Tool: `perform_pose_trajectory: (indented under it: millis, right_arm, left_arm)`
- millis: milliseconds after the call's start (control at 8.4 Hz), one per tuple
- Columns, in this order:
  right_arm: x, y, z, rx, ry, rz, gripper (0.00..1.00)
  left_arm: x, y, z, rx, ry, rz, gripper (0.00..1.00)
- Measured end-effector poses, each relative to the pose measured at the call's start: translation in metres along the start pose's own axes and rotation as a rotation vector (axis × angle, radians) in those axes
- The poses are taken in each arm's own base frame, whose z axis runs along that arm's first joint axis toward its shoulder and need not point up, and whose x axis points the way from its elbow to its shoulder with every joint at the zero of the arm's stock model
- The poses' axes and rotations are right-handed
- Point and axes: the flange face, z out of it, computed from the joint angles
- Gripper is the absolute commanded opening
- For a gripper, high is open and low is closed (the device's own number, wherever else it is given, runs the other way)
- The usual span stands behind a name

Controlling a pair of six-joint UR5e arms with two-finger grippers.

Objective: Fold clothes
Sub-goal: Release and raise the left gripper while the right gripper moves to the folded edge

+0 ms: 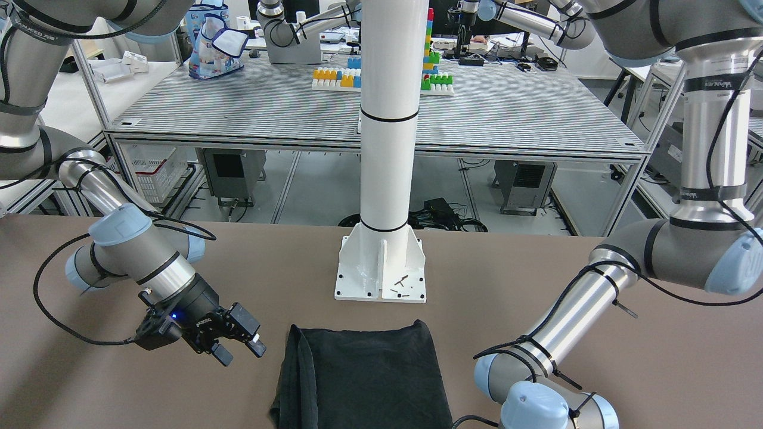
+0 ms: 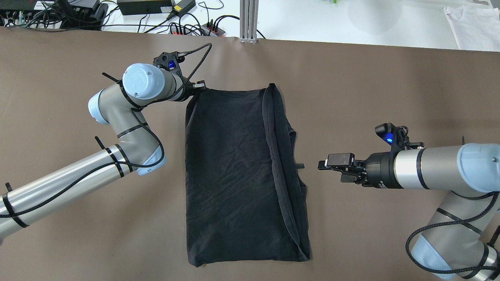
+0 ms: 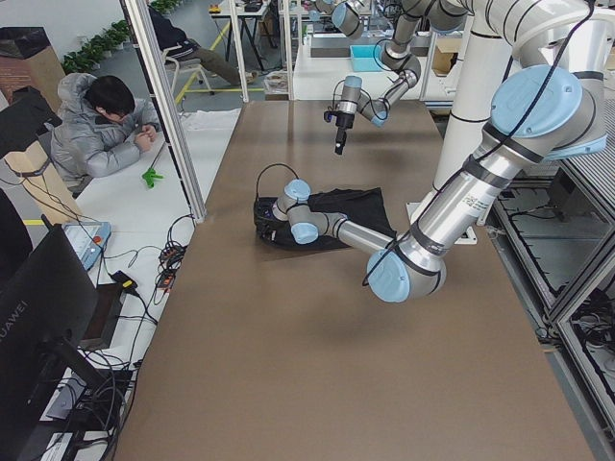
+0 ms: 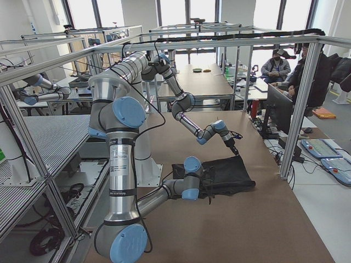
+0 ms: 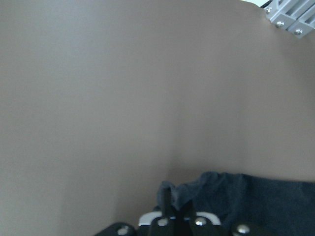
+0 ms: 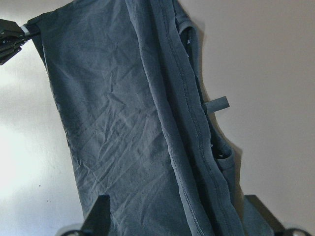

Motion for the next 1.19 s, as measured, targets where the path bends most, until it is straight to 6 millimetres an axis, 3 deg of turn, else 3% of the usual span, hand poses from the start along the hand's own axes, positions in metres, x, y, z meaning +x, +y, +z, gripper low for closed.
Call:
perform_pose_trajectory:
  millis: [476, 595, 952, 1071, 1190]
  right_arm:
    - [-0.01, -0.003, 0.0, 0.01, -0.015, -0.016, 0.95]
    - [-0.021, -0.007, 0.004, 0.032, -0.01, -0.019, 0.95]
    - [-0.081, -0.027, 0.03, 0.145, 0.057, -0.064, 0.95]
    - [-0.09, -0.037, 0.043, 0.194, 0.097, -0.104, 0.95]
    - [-0.099, -0.051, 0.066, 0.24, 0.136, -0.146, 0.95]
  left_arm:
    - [0.023, -0.032, -0.014, 0.065, 0.017, 0.0, 1.0]
    - [0.022, -0.04, -0.016, 0.074, 0.016, 0.002, 1.0]
    - [0.017, -0.063, -0.028, 0.049, 0.032, 0.004, 1.0]
    - [0.016, -0.068, -0.037, 0.037, 0.053, 0.01, 1.0]
    - [-0.001, -0.065, -0.048, 0.034, 0.069, 0.053, 1.0]
